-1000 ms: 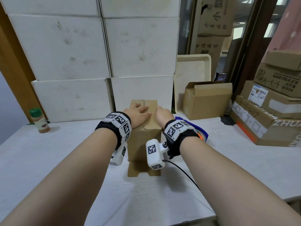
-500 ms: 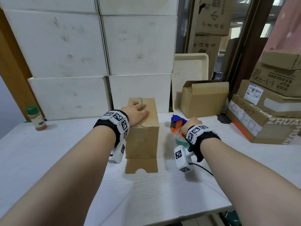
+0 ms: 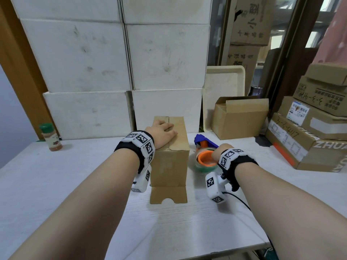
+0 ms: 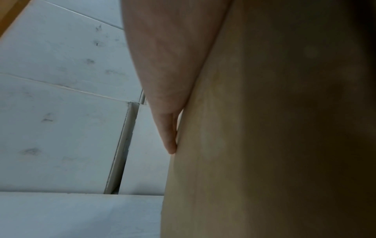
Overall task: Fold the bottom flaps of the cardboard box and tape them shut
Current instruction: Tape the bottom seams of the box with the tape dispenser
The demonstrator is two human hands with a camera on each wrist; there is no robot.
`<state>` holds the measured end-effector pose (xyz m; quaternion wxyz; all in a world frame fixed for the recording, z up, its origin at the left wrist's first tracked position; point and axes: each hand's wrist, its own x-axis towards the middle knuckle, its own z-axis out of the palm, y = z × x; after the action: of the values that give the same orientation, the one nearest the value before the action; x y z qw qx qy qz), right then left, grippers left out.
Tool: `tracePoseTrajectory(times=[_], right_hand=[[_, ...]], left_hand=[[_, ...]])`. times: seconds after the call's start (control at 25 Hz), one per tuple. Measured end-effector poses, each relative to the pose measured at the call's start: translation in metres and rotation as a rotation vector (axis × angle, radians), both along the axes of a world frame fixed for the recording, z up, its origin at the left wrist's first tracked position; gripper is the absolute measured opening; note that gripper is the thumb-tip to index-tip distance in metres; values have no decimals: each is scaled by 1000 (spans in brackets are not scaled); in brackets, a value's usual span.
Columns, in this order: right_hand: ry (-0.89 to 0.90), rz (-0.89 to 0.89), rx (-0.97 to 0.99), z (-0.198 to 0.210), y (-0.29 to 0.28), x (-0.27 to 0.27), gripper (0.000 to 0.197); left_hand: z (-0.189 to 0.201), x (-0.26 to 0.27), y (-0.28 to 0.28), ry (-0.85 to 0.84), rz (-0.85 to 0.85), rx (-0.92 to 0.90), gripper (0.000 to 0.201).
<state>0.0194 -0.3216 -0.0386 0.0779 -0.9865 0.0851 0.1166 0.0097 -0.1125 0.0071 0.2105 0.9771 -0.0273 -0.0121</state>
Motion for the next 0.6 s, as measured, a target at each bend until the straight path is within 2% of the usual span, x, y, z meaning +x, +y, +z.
tracePoseTrajectory(times=[0.04,0.12,0.24,0.32,0.44,0.6], right_hand=[[-65,-25,136,5,1,1,16],[-200,-143,364,20,4,0,37],[-458,-188,372,52,17,12,21],[-625,-118,412,78,26,13,26],[-767,62,438,107,38,17,39],[-772,301,312,120,65,17,51]], left_hand=[[0,-1,0,5,-1,-2,54],[1,-3,1,9,-5,-6,54],[0,-5,1,13,-13,-15,54],[-1,-7,0,13,-14,-16,54],[-2,-11,1,21,-19,-5,55],[-1,-17,-1,39,-47,-8,56]])
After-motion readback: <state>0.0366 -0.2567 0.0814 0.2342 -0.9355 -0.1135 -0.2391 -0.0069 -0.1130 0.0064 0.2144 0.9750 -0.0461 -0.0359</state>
